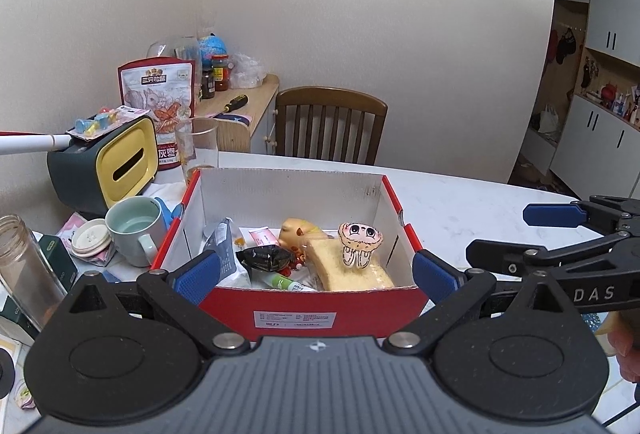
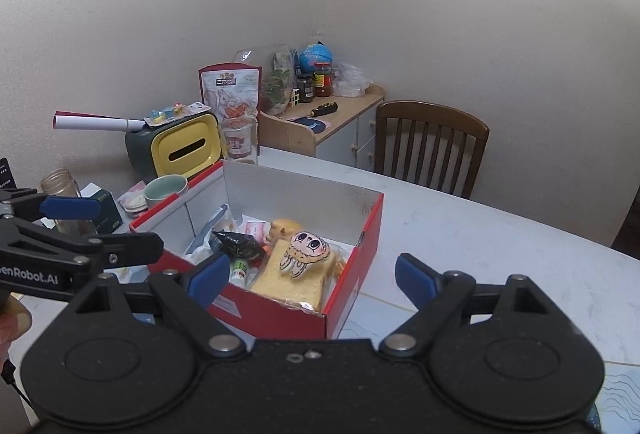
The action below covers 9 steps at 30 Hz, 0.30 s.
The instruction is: Organize objects
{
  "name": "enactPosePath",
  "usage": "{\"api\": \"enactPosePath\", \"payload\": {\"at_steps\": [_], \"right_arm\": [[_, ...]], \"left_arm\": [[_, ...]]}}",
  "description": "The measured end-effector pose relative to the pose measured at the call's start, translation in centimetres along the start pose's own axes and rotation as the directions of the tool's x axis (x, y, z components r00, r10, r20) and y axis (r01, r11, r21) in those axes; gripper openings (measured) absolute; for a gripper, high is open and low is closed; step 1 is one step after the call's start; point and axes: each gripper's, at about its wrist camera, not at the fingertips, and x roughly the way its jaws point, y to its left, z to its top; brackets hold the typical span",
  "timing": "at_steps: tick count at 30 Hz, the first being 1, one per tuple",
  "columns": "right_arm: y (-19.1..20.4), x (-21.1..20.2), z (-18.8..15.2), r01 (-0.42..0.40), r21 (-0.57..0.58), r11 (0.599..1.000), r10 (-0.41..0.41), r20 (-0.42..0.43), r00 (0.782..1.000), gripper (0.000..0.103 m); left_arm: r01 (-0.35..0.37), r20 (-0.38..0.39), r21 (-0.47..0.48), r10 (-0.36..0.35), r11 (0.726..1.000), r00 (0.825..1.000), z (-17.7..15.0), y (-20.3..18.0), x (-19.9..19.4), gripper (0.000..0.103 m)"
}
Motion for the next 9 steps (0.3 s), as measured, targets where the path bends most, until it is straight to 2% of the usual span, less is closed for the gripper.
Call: {"api": "enactPosePath", "payload": {"at_steps": [9], "right_arm": [[-0.19,-0.03,-0.46,-0.001,0.001,1.000,0.001,-0.011,1.000,0.090]], "left_arm": [[-0.007,0.007,0.005,0.007,1.000,1.000,0.18,-0.25,-0.06,0.103]]}}
